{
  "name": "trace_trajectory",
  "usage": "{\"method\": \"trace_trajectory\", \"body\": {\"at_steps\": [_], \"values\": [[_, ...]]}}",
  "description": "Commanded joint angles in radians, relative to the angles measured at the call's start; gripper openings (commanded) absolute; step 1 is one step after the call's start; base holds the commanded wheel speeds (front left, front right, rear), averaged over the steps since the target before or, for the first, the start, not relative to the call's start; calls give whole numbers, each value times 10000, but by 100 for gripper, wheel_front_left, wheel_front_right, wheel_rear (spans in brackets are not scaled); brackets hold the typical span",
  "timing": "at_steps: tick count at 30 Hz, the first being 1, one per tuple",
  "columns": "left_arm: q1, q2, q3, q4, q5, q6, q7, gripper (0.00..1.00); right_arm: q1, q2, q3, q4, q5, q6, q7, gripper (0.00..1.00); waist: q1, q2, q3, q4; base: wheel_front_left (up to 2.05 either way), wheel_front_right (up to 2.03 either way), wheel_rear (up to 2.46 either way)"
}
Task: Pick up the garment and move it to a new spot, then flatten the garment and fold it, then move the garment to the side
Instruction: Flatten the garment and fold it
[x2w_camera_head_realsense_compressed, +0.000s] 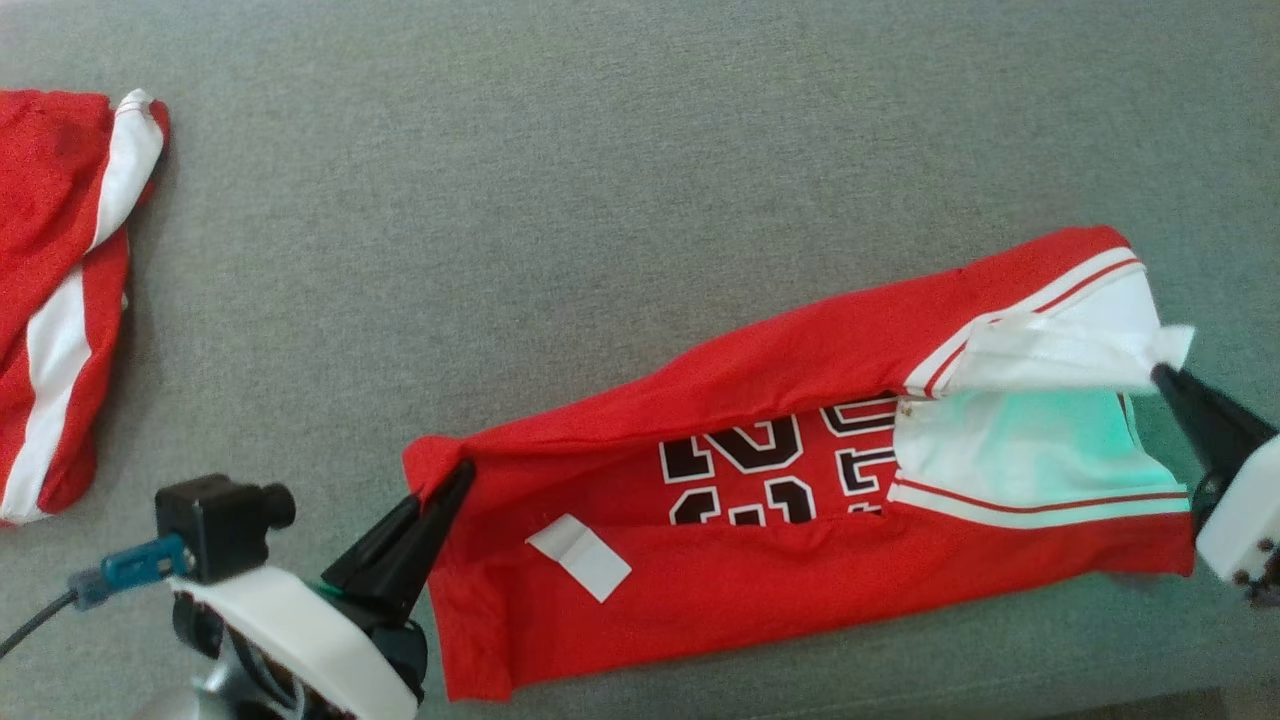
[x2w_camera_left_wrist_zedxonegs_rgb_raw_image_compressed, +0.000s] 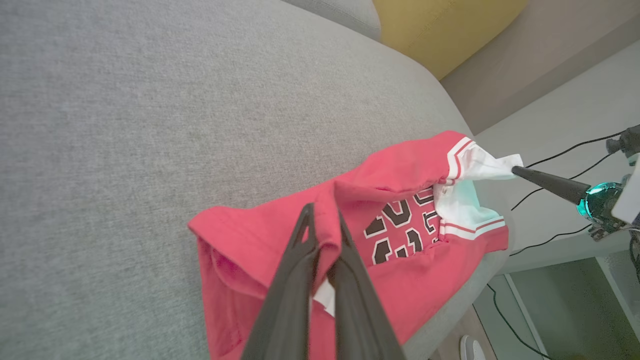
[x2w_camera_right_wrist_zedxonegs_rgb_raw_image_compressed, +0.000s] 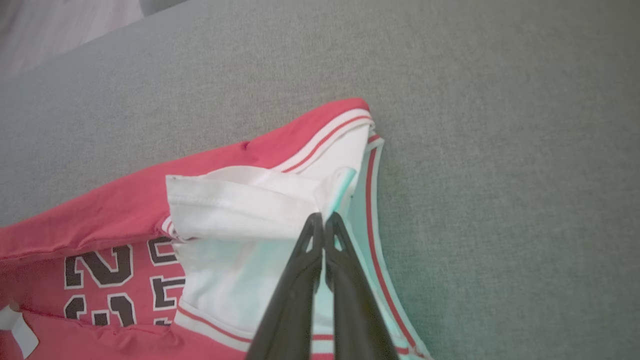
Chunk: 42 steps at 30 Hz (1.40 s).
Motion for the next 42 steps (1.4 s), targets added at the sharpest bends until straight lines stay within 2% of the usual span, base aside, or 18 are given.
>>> {"method": "trace_trajectory", "body": {"at_steps": [1,8,17,18,19,20,21,24,27,30,33,37,39,41,42], "values": [[-250,337,408,-340,112,32,-104,0,-8,-112,70,-437,32,75,-13,0,1,-1,-6,-1,0,0,0],[-36,313,320,-189,179,-39,-291,0,516,-259,363,-159,-20,75,206,0,1,-1,-129,-97,0,0,0],[323,473,330,-149,306,-65,-537,0,909,-514,65,-164,156,75,389,0,1,-1,-354,-141,0,0,0],[384,516,269,-84,376,-47,-512,24,954,-565,117,-146,121,75,408,0,1,-1,-370,-148,0,0,0],[447,609,141,36,526,-29,-426,41,1001,-602,195,-116,101,75,422,0,1,-1,-389,-156,0,0,0],[495,705,-11,194,745,1,-344,100,1024,-620,262,-88,85,75,401,44,1,-1,-412,-171,0,0,0],[536,796,-199,385,1020,39,-256,100,1047,-655,314,-41,29,75,391,100,1,-1,-434,-184,0,0,0],[627,1014,-827,962,1895,169,49,100,1128,-934,531,24,-93,75,457,100,1,-1,-503,-207,0,0,0],[675,1087,-949,1390,2729,703,-139,100,859,-925,231,-27,-54,75,371,100,1,-1,-566,-245,0,0,0],[605,526,-61,1541,3263,1909,-1602,100,379,-727,-141,145,-248,75,350,100,1,-1,-564,-221,0,0,0],[368,-44,537,1646,4015,2698,-3270,100,9,-640,-54,628,-639,75,578,100,1,-1,-495,-87,0,0,0],[20,-659,406,1978,4804,2871,-4638,100,-618,-550,246,1585,-1198,75,757,100,1,-1,-359,122,0,0,0],[-121,-1020,256,2134,5078,2905,-4951,100,-905,-564,359,2136,-1472,75,829,100,1,-1,-291,265,0,0,0],[-262,-1364,203,2459,5208,2754,-5172,100,-1068,-668,513,2580,-1627,75,944,100,1,-1,-230,443,0,0,0],[-262,-1364,203,2459,5208,2754,-5172,100,-1068,-668,513,2580,-1627,75,944,100,1,-1,-230,443,0,0,0]]}}
